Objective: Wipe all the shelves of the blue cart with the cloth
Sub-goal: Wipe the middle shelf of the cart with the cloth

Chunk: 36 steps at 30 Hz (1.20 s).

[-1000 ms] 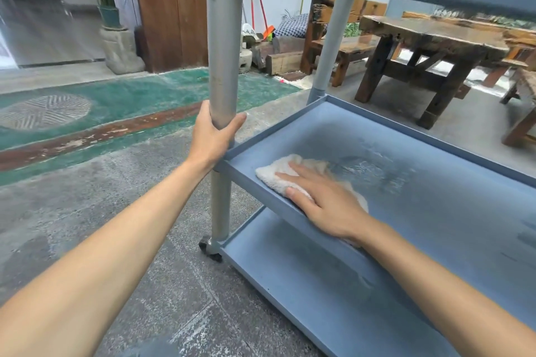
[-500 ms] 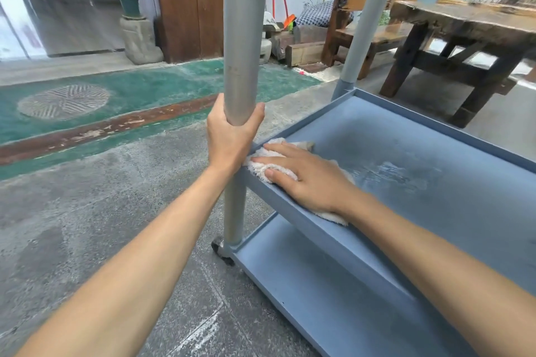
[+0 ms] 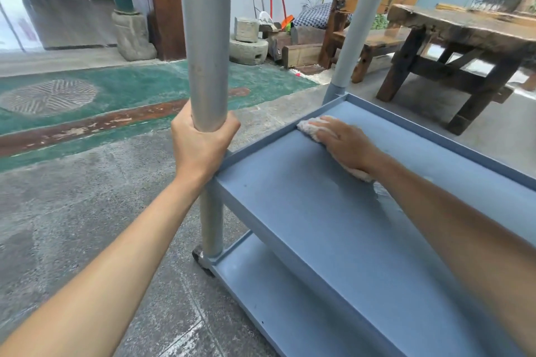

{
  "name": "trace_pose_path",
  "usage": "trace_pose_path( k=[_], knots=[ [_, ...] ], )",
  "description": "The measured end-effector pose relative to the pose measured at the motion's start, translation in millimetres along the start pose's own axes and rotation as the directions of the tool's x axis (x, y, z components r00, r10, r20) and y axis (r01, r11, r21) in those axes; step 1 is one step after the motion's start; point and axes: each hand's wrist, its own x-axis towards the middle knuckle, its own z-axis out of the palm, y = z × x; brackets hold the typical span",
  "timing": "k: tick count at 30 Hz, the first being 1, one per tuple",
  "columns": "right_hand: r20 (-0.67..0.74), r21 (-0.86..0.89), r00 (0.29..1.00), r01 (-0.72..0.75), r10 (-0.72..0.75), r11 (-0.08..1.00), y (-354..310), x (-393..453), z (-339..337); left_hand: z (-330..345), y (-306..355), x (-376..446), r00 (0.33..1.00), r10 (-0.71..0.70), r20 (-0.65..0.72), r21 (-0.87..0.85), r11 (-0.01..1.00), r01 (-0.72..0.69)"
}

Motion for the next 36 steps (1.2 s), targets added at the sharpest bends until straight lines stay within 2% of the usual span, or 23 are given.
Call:
trace_pose_path(
  k=[5, 12, 18, 21, 23, 25, 26, 27, 28, 29, 30, 31, 32, 33, 34, 36],
  knots=[
    [-0.019, 0.022, 0.996, -0.09, 0.09, 0.996, 19.5, 21.5, 0.1, 1.7, 5.8, -1.6, 1.0, -0.017, -0.009, -0.01, 1.0, 0.017],
    [0.004, 0.036, 0.985, -0.174, 0.174, 0.984, 4.2, 8.6, 9.6, -2.9, 9.3, -6.6, 1.0, -0.007, -0.015, -0.016, 1.0, 0.007],
    [0.056, -0.015, 0.998, 0.018, -0.017, 1.0, -82.4, -53.9, 18.8, -7.8, 13.5, -8.7, 1.0, -0.022, -0.021, 0.016, 1.0, 0.022],
    [0.107, -0.011, 0.975, 0.198, -0.196, 0.98, -135.7, -98.2, 34.4, -7.8, 15.4, -11.4, 0.999, -0.031, -0.021, 0.033, 0.999, 0.032],
    [0.148, 0.033, 0.957, 0.248, -0.25, 0.968, -155.0, -115.2, 40.4, -7.4, 19.6, -13.9, 0.998, -0.056, -0.008, 0.054, 0.997, 0.057],
    [0.147, 0.04, 0.959, 0.239, -0.242, 0.97, -160.2, -119.5, 39.8, -12.8, 24.3, -19.7, 0.996, -0.069, -0.053, 0.198, 0.977, 0.078],
    [0.15, 0.045, 0.96, 0.233, -0.237, 0.971, -161.5, -119.8, 37.0, -15.3, 25.7, -24.9, 0.995, 0.012, -0.099, 0.319, 0.948, 0.02],
    [0.154, 0.05, 0.957, 0.243, -0.247, 0.969, -162.5, -120.4, 35.0, -15.7, 29.5, -34.1, 0.975, 0.187, -0.117, 0.423, 0.898, -0.121],
    [0.135, 0.065, 0.955, 0.258, -0.265, 0.964, -164.4, -122.3, 33.7, -12.7, 37.1, -46.2, 0.906, 0.415, -0.081, 0.473, 0.816, -0.332],
    [0.092, 0.088, 0.958, 0.265, -0.273, 0.96, -166.0, -124.6, 33.9, -6.6, 45.2, -58.6, 0.799, 0.601, 0.003, 0.44, 0.717, -0.541],
    [0.043, 0.104, 0.964, 0.258, -0.264, 0.96, -166.5, -126.1, 35.5, 0.5, 53.1, -64.5, 0.704, 0.702, 0.109, 0.354, 0.635, -0.687],
    [-0.002, 0.102, 0.968, 0.248, -0.249, 0.963, -164.8, -127.4, 37.2, 10.9, 61.6, -63.2, 0.645, 0.728, 0.232, 0.269, 0.59, -0.762],
    [-0.017, 0.078, 0.969, 0.248, -0.248, 0.966, -164.8, -126.5, 37.6, 19.6, 66.7, -54.3, 0.634, 0.685, 0.358, 0.235, 0.591, -0.771],
    [0.011, 0.039, 0.966, 0.259, -0.259, 0.965, -163.4, -125.2, 37.9, 27.2, 70.2, -42.2, 0.667, 0.569, 0.482, 0.252, 0.639, -0.727],
    [0.05, 0.021, 0.959, 0.28, -0.281, 0.96, -161.4, -123.3, 38.2, 33.3, 71.6, -28.3, 0.699, 0.398, 0.594, 0.31, 0.689, -0.655],
    [0.081, 0.051, 0.939, 0.332, -0.335, 0.942, -157.3, -117.4, 37.6, 41.5, 65.0, -6.5, 0.686, 0.001, 0.728, 0.481, 0.712, -0.511]
  ],
)
